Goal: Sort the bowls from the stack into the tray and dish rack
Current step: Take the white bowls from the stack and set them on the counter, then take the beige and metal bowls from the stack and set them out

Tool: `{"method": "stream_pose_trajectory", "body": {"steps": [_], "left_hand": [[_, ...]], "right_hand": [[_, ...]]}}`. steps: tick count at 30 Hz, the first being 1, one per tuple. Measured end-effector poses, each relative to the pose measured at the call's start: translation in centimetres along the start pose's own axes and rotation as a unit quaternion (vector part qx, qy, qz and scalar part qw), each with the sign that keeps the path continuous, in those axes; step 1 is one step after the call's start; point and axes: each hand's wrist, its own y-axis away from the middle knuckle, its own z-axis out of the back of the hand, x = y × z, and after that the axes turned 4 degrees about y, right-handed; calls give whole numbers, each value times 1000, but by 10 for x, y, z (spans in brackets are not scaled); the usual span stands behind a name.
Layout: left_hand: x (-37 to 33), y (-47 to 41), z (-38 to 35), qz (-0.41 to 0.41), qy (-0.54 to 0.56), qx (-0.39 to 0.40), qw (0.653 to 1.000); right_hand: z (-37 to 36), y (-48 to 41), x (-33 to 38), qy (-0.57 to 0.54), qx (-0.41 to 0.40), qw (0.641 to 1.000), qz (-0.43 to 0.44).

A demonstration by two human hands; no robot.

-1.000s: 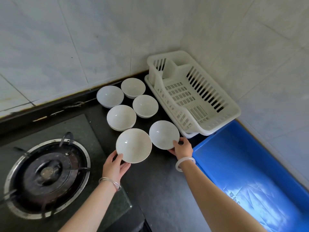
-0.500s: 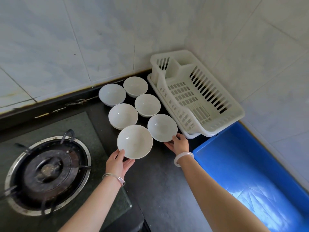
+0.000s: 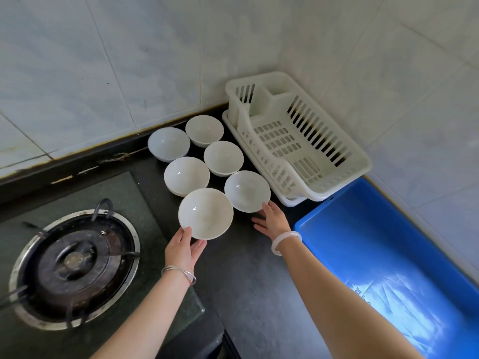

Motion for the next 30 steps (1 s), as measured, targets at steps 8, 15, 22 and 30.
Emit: {"method": "stream_pose_trajectory", "body": {"steps": [8, 15, 22, 30], "left_hand": [[31, 34, -1, 26, -124, 44, 991], [97, 111, -33, 78, -315, 236, 916], [174, 196, -62, 10, -485, 388, 784], [232, 245, -68, -171, -628, 464, 602]], "right_hand": [[43, 58, -16, 116, -43, 987, 99], [139, 154, -70, 186, -171, 954, 163], [237, 243, -157, 245, -377, 890, 74], [274, 297, -226, 286, -451, 845, 12]]}}
